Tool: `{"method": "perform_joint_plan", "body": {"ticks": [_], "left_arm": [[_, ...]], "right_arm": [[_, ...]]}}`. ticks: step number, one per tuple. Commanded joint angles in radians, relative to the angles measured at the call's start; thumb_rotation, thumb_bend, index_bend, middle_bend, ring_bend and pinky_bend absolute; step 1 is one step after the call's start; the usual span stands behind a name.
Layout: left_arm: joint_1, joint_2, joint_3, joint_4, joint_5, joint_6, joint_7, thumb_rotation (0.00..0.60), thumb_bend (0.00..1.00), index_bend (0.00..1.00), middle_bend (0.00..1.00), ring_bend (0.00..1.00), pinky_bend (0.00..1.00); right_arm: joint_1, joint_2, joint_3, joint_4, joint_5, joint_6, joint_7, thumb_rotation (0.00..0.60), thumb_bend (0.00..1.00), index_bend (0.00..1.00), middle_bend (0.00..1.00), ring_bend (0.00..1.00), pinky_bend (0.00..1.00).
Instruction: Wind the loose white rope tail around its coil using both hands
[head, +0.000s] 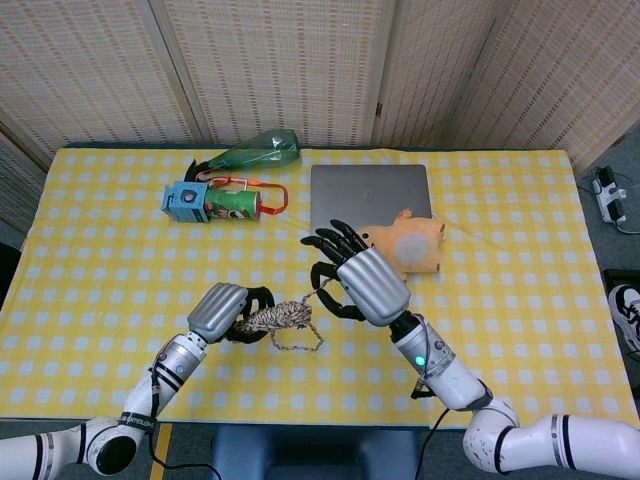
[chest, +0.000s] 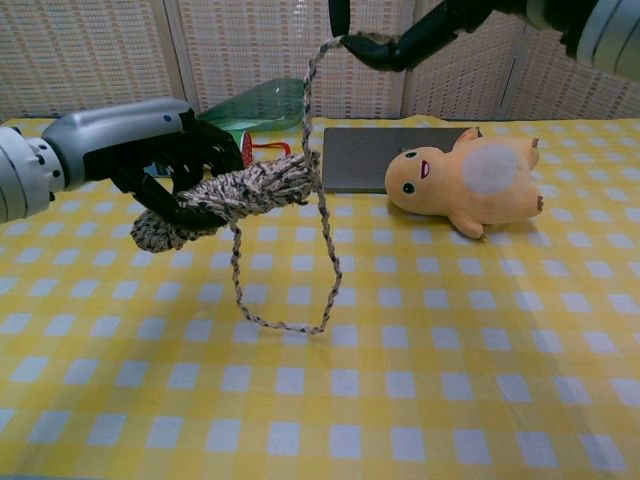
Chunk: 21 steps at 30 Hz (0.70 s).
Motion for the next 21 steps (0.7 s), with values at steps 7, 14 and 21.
{"method": "perform_joint_plan", "body": {"ticks": [7, 14, 21], "left_arm": [[-0.049, -0.078, -0.008, -0.022, -0.041, 0.013, 0.015, 0.600, 0.66, 0.65, 0.74, 0.65, 0.62], [-0.082, -0.102, -0.050, -0.046, -0.122, 0.007, -0.017, 0.600, 0.66, 0.66, 0.74, 0.65, 0.63], [-0.078, -0.101, -0.075, -0.070, -0.101, -0.018, -0.178, 0.600, 0.66, 0.66, 0.74, 0.65, 0.62]], "right_arm": [[0.117, -0.057, 0.056, -0.001, 0.131, -0.013, -0.124, 0.600, 0.55, 0.65, 0.20, 0.12, 0.04], [0.150, -0.067, 0.063, 0.016, 0.167, 0.021, -0.172, 0.600, 0.55, 0.66, 0.20, 0.12, 0.04], [0.169, -0.071, 0.089, 0.101, 0.247, 0.049, -0.174, 0.600, 0.55, 0.65, 0.20, 0.13, 0.04]]}}
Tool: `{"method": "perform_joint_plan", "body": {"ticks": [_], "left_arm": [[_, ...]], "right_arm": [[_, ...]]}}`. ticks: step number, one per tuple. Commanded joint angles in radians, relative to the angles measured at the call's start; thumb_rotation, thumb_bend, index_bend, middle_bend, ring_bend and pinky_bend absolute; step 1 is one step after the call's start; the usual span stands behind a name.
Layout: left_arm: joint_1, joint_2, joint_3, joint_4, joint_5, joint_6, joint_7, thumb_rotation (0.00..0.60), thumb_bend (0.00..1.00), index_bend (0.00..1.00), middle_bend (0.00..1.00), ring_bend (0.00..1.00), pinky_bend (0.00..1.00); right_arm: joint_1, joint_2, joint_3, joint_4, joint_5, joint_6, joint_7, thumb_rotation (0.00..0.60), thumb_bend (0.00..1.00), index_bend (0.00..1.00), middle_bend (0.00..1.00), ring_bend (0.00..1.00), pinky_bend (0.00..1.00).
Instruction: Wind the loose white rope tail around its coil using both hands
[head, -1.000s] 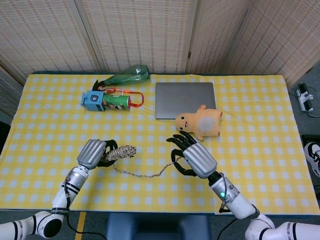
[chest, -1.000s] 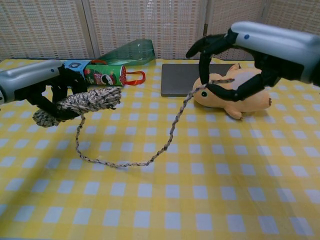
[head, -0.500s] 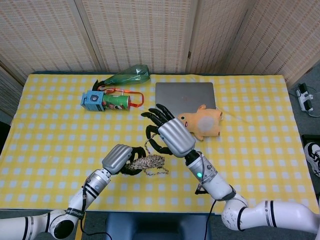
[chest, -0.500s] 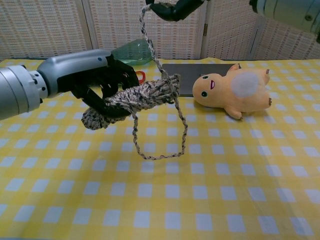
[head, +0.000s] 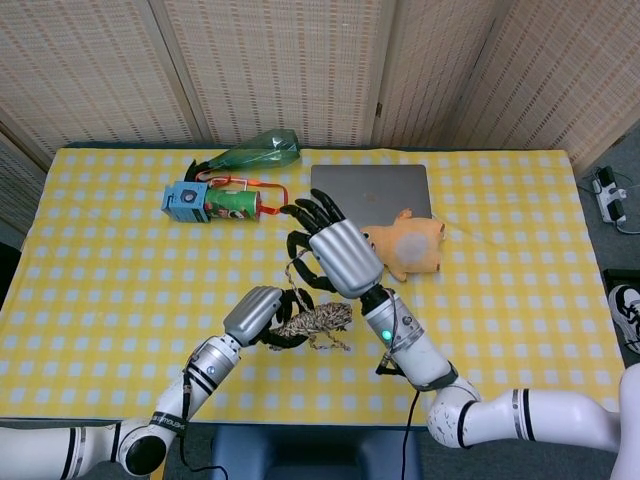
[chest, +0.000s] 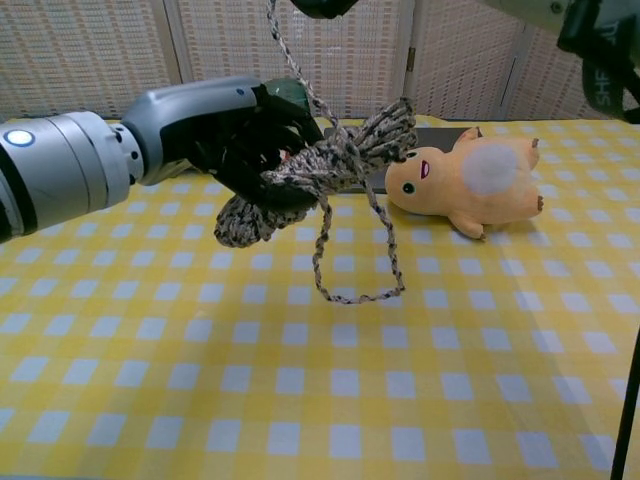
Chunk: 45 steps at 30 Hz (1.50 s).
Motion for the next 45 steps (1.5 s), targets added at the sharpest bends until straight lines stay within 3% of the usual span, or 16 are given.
{"method": "perform_joint_plan", "body": {"ticks": [1, 3, 10, 17, 24, 30, 45], "left_arm": [[0.005, 0.004, -0.020, -0.015, 0.014, -0.028, -0.119, 0.600, 0.66, 0.66, 0.74, 0.65, 0.62], [0.008, 0.006, -0.024, -0.013, 0.021, -0.031, -0.145, 0.600, 0.66, 0.66, 0.74, 0.65, 0.62], [0.065, 0.038, -0.058, -0.002, 0.111, -0.006, -0.409, 0.600, 0.66, 0.66, 0.74, 0.65, 0.62], [0.106, 0.105, -0.084, 0.037, 0.154, 0.029, -0.552, 0.600, 0.66, 0.66, 0.74, 0.65, 0.62], [0.122, 0.194, -0.121, 0.048, 0.092, -0.015, -0.671, 0.600, 0.66, 0.66, 0.74, 0.65, 0.62], [0.124, 0.232, -0.139, 0.069, 0.045, -0.016, -0.679, 0.600, 0.66, 0.66, 0.74, 0.65, 0.62], [0.099, 0.241, -0.157, 0.118, -0.123, 0.036, -0.522, 0.600, 0.66, 0.67, 0.74, 0.65, 0.62]], "right_arm": [[0.005, 0.007, 0.007, 0.033, 0.033, 0.010, 0.004, 0.600, 0.55, 0.65, 0.20, 0.13, 0.04], [0.003, 0.012, 0.005, 0.040, 0.037, 0.014, 0.007, 0.600, 0.55, 0.65, 0.21, 0.13, 0.04], [-0.058, 0.066, -0.028, 0.112, 0.048, 0.020, 0.107, 0.600, 0.55, 0.65, 0.21, 0.13, 0.04], [-0.137, 0.079, -0.113, 0.178, -0.013, 0.025, 0.246, 0.600, 0.55, 0.66, 0.22, 0.14, 0.04], [-0.192, 0.068, -0.209, 0.261, -0.079, 0.004, 0.326, 0.600, 0.56, 0.66, 0.23, 0.14, 0.04], [-0.206, 0.035, -0.261, 0.309, -0.132, -0.017, 0.348, 0.600, 0.56, 0.66, 0.23, 0.14, 0.04], [-0.234, 0.000, -0.377, 0.342, -0.248, -0.063, 0.331, 0.600, 0.57, 0.68, 0.24, 0.14, 0.04]]}}
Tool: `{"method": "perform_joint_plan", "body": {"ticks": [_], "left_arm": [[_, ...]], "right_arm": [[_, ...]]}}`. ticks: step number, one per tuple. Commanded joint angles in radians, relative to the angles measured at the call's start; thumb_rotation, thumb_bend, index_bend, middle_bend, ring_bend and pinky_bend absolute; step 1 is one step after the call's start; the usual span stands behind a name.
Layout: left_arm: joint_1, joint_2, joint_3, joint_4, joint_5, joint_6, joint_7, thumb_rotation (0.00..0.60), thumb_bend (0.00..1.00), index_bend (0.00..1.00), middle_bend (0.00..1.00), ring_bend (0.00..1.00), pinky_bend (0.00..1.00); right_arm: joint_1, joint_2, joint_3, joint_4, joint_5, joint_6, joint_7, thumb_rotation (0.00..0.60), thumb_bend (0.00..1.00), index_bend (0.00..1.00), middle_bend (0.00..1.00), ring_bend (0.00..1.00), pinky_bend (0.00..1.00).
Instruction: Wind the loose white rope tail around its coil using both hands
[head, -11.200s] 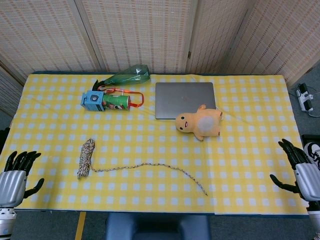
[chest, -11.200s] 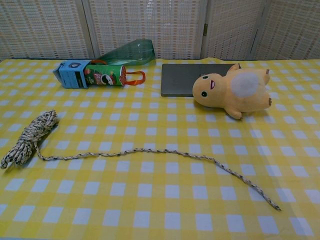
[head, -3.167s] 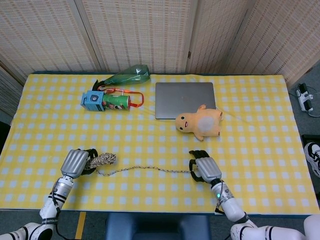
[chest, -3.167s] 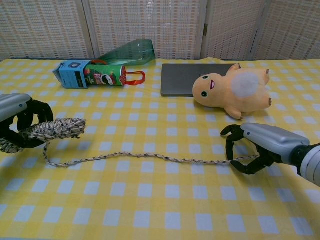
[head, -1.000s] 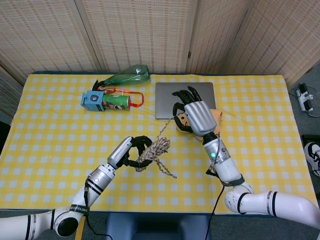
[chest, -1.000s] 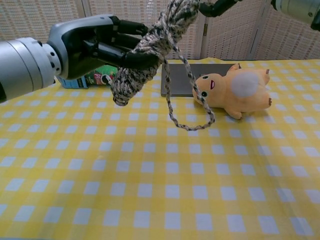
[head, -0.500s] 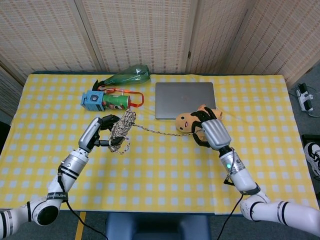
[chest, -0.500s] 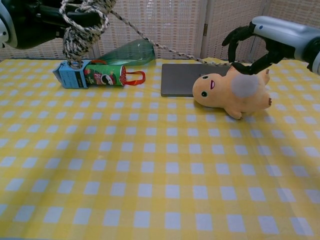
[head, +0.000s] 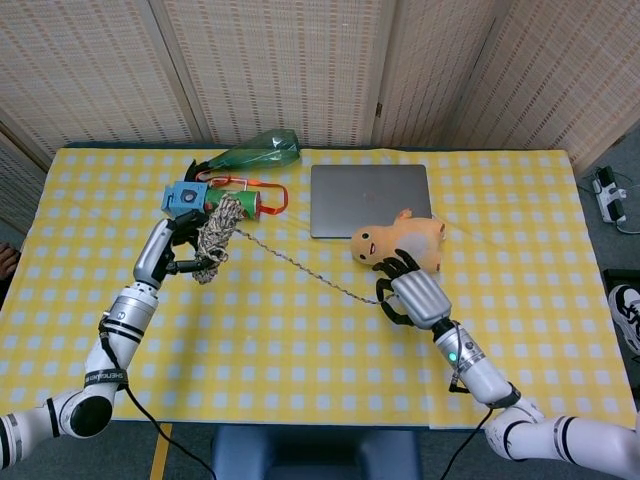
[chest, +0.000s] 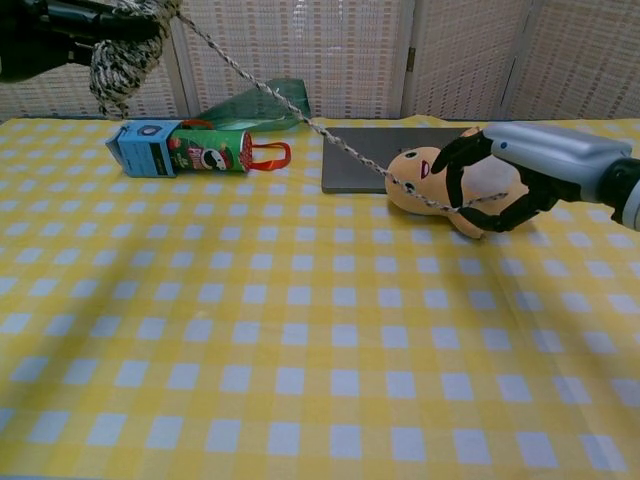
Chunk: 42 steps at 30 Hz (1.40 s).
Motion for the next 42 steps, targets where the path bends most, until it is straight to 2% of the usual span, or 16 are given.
{"method": "perform_joint_plan", "body": {"ticks": [1, 8, 14, 21, 29, 32, 42], "left_arm": [[-0.011, -0.002, -0.001, 0.019, -0.030, 0.022, 0.057, 0.600, 0.66, 0.67, 0.74, 0.65, 0.62], [-0.035, -0.028, 0.011, 0.032, -0.084, 0.081, 0.194, 0.600, 0.66, 0.67, 0.74, 0.65, 0.62], [-0.057, -0.064, 0.038, 0.034, -0.083, 0.144, 0.332, 0.600, 0.66, 0.67, 0.74, 0.65, 0.63], [-0.087, -0.121, 0.068, 0.039, -0.078, 0.215, 0.498, 0.600, 0.66, 0.67, 0.74, 0.65, 0.62], [-0.103, -0.192, 0.116, 0.047, -0.019, 0.276, 0.625, 0.600, 0.66, 0.68, 0.74, 0.65, 0.62], [-0.105, -0.216, 0.131, 0.049, 0.003, 0.286, 0.649, 0.600, 0.66, 0.68, 0.74, 0.65, 0.62], [-0.093, -0.249, 0.169, 0.042, 0.084, 0.293, 0.665, 0.600, 0.66, 0.68, 0.74, 0.65, 0.62]], "right_arm": [[-0.002, -0.008, -0.027, 0.001, -0.027, -0.017, -0.017, 0.600, 0.57, 0.68, 0.24, 0.14, 0.04], [0.004, 0.002, -0.076, -0.075, -0.138, -0.020, -0.058, 0.600, 0.57, 0.68, 0.25, 0.15, 0.04], [0.037, 0.023, -0.062, -0.189, -0.232, -0.009, -0.098, 0.600, 0.57, 0.68, 0.25, 0.15, 0.04], [0.094, 0.050, 0.040, -0.327, -0.250, -0.005, -0.172, 0.600, 0.57, 0.68, 0.24, 0.16, 0.04], [0.155, 0.051, 0.183, -0.408, -0.158, -0.003, -0.241, 0.600, 0.57, 0.68, 0.21, 0.15, 0.04], [0.176, 0.050, 0.219, -0.421, -0.111, -0.009, -0.267, 0.600, 0.57, 0.68, 0.20, 0.15, 0.04], [0.201, 0.036, 0.290, -0.407, -0.019, 0.040, -0.288, 0.600, 0.57, 0.68, 0.20, 0.15, 0.04]]}}
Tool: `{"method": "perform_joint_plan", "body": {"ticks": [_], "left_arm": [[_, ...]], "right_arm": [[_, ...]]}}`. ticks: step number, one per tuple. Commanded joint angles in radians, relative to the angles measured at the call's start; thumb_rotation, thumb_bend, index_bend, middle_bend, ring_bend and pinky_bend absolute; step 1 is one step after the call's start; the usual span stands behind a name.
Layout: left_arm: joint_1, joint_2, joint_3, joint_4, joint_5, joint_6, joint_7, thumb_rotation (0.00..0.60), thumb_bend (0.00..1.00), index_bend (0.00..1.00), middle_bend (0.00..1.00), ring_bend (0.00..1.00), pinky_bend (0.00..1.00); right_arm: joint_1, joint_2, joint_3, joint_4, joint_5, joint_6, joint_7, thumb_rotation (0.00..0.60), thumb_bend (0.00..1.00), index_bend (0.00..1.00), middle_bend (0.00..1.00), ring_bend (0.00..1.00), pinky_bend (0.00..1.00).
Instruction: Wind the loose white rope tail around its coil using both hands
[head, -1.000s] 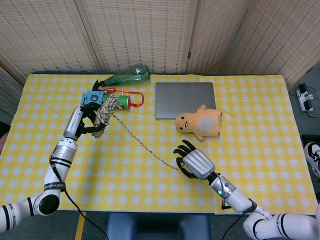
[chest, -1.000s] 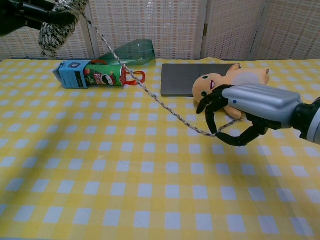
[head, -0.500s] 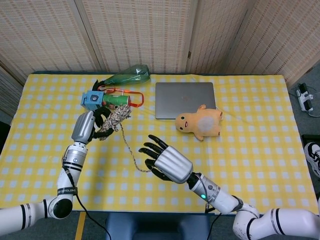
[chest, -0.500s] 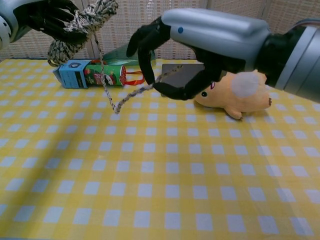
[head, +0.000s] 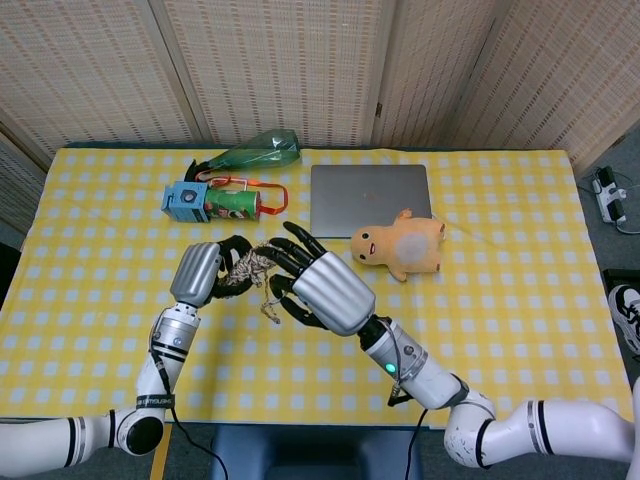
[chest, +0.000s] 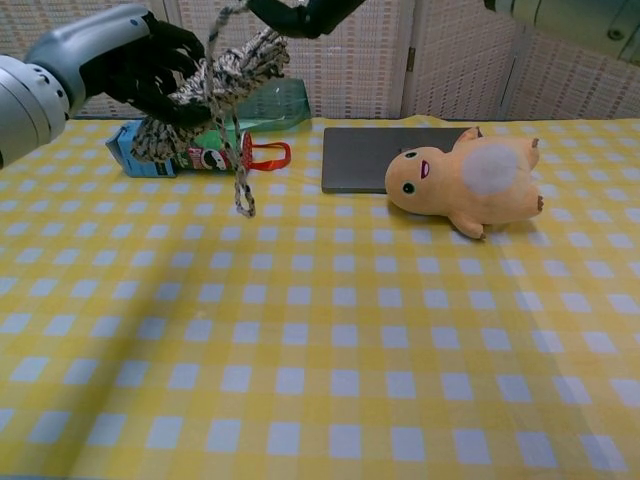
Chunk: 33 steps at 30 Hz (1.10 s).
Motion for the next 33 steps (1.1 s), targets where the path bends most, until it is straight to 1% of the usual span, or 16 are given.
{"method": "perform_joint_plan", "body": {"ticks": [1, 7, 12, 14, 19, 26, 28, 33], "left_arm": [[0.007, -0.005, 0.017, -0.005, 0.029, 0.001, 0.000, 0.600, 0.66, 0.68, 0.74, 0.65, 0.62], [0.028, -0.009, 0.051, -0.011, 0.100, 0.000, -0.028, 0.600, 0.66, 0.69, 0.74, 0.65, 0.62], [0.044, 0.004, 0.073, -0.023, 0.151, -0.014, -0.068, 0.600, 0.66, 0.69, 0.74, 0.65, 0.61], [0.050, 0.015, 0.078, -0.039, 0.165, -0.033, -0.108, 0.600, 0.66, 0.69, 0.74, 0.64, 0.60], [0.061, 0.033, 0.071, -0.068, 0.184, -0.060, -0.201, 0.600, 0.66, 0.69, 0.74, 0.64, 0.60], [0.076, 0.060, 0.032, -0.101, 0.188, -0.111, -0.417, 0.600, 0.66, 0.69, 0.74, 0.64, 0.60], [0.082, 0.076, 0.022, -0.109, 0.194, -0.128, -0.485, 0.600, 0.66, 0.69, 0.74, 0.64, 0.60], [0.096, 0.107, 0.001, -0.112, 0.202, -0.136, -0.575, 0.600, 0.66, 0.69, 0.74, 0.64, 0.60]], "right_arm": [[0.012, -0.008, 0.026, 0.015, 0.036, 0.013, 0.001, 0.600, 0.57, 0.68, 0.20, 0.15, 0.04], [0.031, -0.013, 0.062, 0.058, 0.116, 0.023, -0.003, 0.600, 0.57, 0.68, 0.20, 0.15, 0.04], [0.048, -0.020, 0.076, 0.104, 0.175, 0.023, -0.004, 0.600, 0.57, 0.68, 0.20, 0.15, 0.04], [0.056, -0.022, 0.077, 0.123, 0.196, 0.019, -0.005, 0.600, 0.57, 0.68, 0.20, 0.15, 0.04], [0.067, -0.025, 0.073, 0.158, 0.234, 0.012, -0.002, 0.600, 0.57, 0.68, 0.20, 0.15, 0.04], [0.067, -0.022, 0.058, 0.200, 0.252, 0.015, 0.019, 0.600, 0.57, 0.68, 0.20, 0.15, 0.04], [0.062, -0.023, 0.048, 0.217, 0.254, 0.016, 0.030, 0.600, 0.57, 0.68, 0.20, 0.15, 0.04], [0.037, -0.029, 0.002, 0.259, 0.233, 0.018, 0.071, 0.600, 0.57, 0.68, 0.20, 0.15, 0.04]]}}
